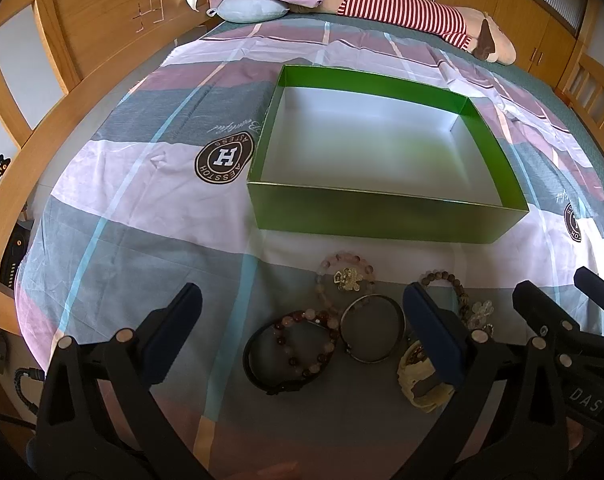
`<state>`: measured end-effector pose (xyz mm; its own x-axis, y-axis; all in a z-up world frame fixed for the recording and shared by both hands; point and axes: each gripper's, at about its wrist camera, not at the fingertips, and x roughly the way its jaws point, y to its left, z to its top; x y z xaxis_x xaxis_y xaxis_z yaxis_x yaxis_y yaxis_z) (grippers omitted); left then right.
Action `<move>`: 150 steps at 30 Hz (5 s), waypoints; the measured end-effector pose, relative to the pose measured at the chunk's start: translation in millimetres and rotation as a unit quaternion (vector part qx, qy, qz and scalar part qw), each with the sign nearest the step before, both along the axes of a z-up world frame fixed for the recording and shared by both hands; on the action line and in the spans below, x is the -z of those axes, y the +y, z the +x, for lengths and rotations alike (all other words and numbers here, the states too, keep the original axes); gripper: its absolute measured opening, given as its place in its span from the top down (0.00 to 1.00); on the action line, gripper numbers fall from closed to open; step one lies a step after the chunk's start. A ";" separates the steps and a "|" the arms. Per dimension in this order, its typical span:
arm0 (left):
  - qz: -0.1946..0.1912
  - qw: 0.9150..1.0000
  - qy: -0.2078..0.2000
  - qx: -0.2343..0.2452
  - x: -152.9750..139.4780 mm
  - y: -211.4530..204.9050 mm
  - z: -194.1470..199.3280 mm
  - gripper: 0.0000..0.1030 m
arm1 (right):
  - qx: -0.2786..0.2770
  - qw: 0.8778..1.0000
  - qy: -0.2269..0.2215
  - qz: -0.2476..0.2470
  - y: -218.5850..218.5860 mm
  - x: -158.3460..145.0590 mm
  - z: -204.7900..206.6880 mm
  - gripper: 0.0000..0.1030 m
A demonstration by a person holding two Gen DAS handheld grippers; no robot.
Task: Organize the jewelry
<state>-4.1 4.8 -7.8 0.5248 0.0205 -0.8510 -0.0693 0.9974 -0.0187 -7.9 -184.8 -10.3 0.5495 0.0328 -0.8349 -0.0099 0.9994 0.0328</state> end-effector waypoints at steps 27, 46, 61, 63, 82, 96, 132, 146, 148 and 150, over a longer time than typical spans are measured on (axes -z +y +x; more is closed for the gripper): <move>0.001 1.000 0.003 0.000 1.7 2.5 -1.1 0.02 | -0.001 1.000 0.007 0.001 1.2 2.7 -0.2 0.01; -0.015 0.997 0.073 0.026 28.7 2.4 21.5 0.02 | 0.026 0.998 -0.007 -0.065 -4.6 5.8 5.1 0.01; -0.100 0.986 0.131 0.028 43.0 45.6 43.3 0.23 | -0.036 0.991 0.122 -0.040 8.7 62.9 17.8 0.53; -0.095 0.986 0.134 0.034 45.3 44.5 43.3 0.23 | -0.033 0.989 0.142 -0.037 7.6 74.1 20.3 0.82; -0.053 0.978 0.176 0.099 40.8 58.0 34.4 0.31 | -0.122 0.986 0.111 -0.002 18.1 24.5 3.8 0.61; -0.132 0.968 0.184 0.108 59.8 49.9 42.7 0.91 | -0.110 0.982 0.152 -0.020 26.1 67.6 22.8 0.96; -0.089 0.986 0.076 0.122 46.9 8.8 41.0 0.96 | -0.072 0.990 0.117 -0.009 4.9 53.1 15.7 0.96; -0.125 0.988 0.030 0.081 -10.4 18.1 94.1 0.96 | -0.028 0.999 -0.021 0.030 -6.2 -30.4 57.7 0.96; -0.085 0.994 0.008 0.072 -8.5 12.8 103.4 0.95 | -0.021 0.998 -0.025 0.047 -8.3 -28.5 71.4 0.96; -0.090 0.994 -0.002 0.058 -2.8 14.9 112.9 0.94 | -0.008 0.999 -0.009 0.051 -9.7 -18.7 90.1 0.96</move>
<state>108.9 19.7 -5.0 0.5176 -0.1918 -0.8339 0.0458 0.9794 -0.1969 82.2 -194.6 8.4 0.5634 0.1262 -0.8165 -0.0267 0.9905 0.1346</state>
